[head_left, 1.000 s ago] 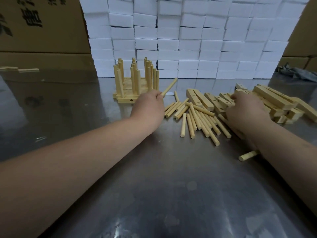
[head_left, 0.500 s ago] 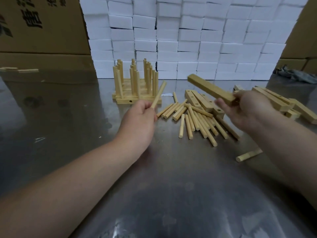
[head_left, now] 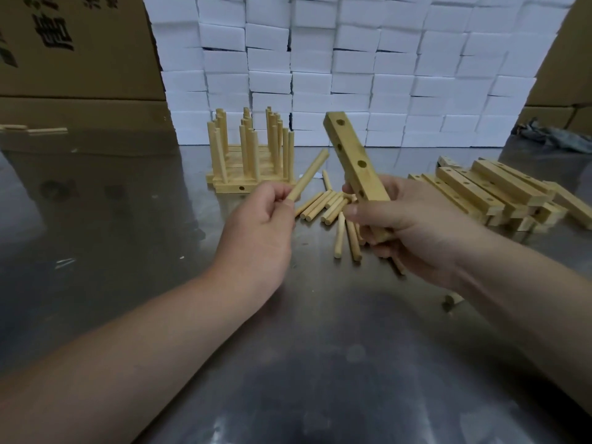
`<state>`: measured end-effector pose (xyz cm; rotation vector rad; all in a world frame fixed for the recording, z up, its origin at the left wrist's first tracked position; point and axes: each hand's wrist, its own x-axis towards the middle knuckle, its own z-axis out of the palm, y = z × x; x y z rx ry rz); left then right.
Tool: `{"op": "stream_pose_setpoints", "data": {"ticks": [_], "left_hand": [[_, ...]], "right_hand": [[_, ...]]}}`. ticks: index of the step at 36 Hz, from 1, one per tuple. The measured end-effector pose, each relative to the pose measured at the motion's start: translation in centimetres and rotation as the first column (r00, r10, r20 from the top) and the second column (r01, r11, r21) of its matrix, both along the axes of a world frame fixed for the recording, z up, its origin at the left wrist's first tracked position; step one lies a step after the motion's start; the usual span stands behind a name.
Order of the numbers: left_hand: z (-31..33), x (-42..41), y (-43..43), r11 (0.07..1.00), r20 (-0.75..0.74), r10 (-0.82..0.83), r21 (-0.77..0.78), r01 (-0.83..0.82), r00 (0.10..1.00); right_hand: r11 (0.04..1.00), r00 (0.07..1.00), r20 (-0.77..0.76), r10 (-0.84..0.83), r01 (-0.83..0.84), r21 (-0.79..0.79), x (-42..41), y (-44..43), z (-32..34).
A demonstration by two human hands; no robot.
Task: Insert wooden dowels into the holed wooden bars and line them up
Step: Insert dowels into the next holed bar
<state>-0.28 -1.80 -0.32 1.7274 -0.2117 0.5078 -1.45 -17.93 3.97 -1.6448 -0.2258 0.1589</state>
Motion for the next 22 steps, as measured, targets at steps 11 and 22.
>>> {"op": "stream_pose_setpoints", "data": {"ticks": [11, 22], "left_hand": [[1.2, -0.6, 1.0, 0.992, 0.022, 0.111, 0.051, -0.112, 0.994], [1.2, 0.5, 2.1, 0.967, -0.033, 0.252, 0.055, -0.25, 0.967]], "right_hand": [[0.937, 0.951, 0.237, -0.199, 0.255, -0.237, 1.0, -0.5, -0.8], [0.982, 0.991, 0.081, -0.106, 0.117, -0.147, 1.1, 0.2, -1.3]]}}
